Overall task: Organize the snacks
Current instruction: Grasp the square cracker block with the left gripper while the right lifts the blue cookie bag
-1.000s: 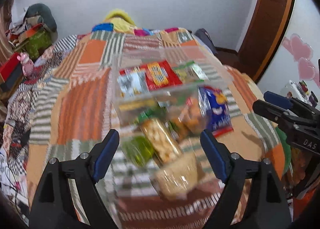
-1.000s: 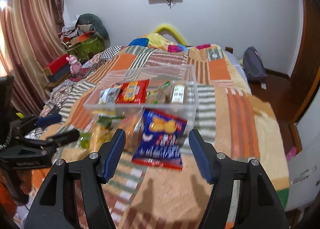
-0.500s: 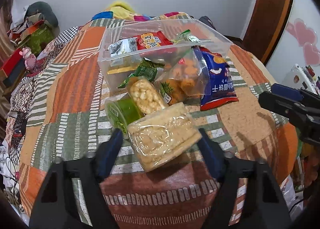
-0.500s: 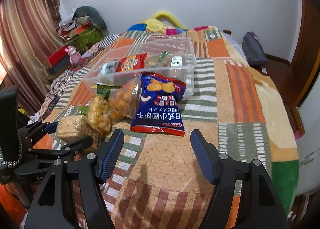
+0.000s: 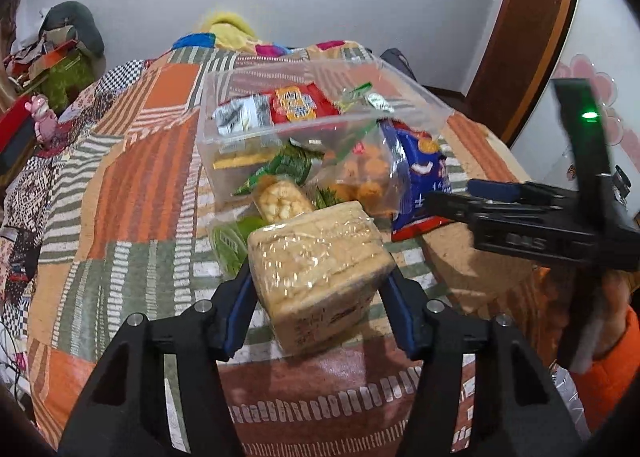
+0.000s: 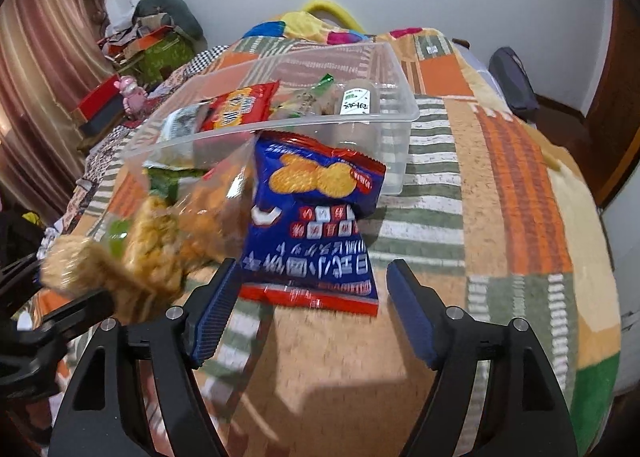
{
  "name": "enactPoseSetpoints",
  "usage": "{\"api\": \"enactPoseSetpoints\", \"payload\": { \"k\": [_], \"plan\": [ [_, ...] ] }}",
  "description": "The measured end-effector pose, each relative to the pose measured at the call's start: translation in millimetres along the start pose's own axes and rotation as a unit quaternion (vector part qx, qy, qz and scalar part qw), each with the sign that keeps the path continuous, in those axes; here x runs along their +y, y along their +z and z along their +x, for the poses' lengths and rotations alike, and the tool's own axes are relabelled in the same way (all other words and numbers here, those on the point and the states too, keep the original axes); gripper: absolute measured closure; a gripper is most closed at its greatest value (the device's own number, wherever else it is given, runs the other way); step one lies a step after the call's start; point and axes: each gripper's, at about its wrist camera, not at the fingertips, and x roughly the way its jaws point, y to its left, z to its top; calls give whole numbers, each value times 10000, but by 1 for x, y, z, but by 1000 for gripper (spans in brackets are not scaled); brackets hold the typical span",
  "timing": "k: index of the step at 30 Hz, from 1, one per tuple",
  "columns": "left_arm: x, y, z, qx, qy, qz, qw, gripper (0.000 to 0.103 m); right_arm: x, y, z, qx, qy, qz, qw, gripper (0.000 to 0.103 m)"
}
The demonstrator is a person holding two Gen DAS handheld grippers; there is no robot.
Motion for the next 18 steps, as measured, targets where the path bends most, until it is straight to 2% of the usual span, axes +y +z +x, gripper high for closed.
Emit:
{"api": "enactPoseSetpoints", "payload": {
  "k": [4,9,15,18],
  "plan": [
    [3,10,-4,-101,-63,-36,9999,46,-2,6,10,92,203,165,9996,31],
    [8,22,-6,-203,-128,-107,9997,47,3,8,16,88,107,137,9998,31],
    [12,32,-6,-272,-147,-195,9993,48,1,3,10,10,179,147,9997,48],
    [12,35,-9,-332,-155,-229,9991,48,0,1,4,-16,195,148,9997,50]
  ]
}}
